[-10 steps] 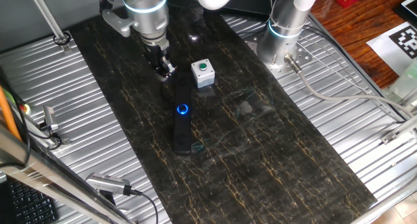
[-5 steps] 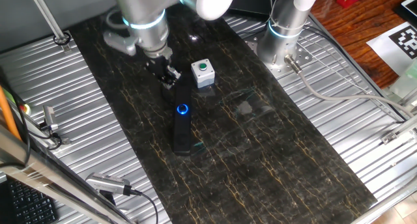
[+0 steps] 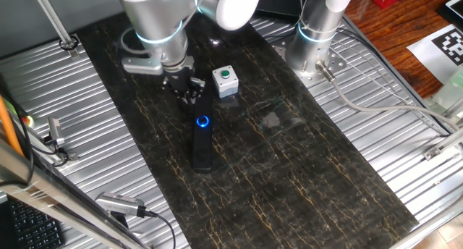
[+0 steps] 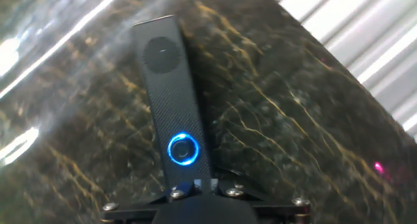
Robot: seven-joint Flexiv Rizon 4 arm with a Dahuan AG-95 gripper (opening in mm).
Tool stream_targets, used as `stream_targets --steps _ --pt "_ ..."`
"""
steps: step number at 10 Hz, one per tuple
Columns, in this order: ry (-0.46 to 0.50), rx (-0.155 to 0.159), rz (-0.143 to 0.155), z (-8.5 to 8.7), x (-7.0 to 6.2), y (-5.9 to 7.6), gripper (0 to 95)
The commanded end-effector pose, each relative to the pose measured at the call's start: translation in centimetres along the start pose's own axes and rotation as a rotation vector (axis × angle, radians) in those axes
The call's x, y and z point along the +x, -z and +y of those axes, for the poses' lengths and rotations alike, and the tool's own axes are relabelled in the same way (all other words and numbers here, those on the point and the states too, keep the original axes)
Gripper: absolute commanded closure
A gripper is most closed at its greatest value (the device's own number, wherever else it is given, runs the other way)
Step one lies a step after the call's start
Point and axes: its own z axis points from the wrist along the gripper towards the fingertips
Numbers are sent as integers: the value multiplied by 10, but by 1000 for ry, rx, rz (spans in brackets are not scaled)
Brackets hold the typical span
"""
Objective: Turn the knob to decrease the volume of the speaker
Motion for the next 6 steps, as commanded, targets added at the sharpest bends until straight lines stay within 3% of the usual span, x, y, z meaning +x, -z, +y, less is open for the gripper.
stream_targets --steps 1,2,3,4,5,6 --pt "-196 13 -2 1 -1 -3 760" --pt "-271 18 -3 1 -1 -4 950" --pt "-411 24 -8 1 -1 -4 950" --pt "-535 59 -24 0 0 -8 950" --pt "-586 81 -51 -1 0 -11 760" --pt "-633 81 -61 -1 0 -13 760"
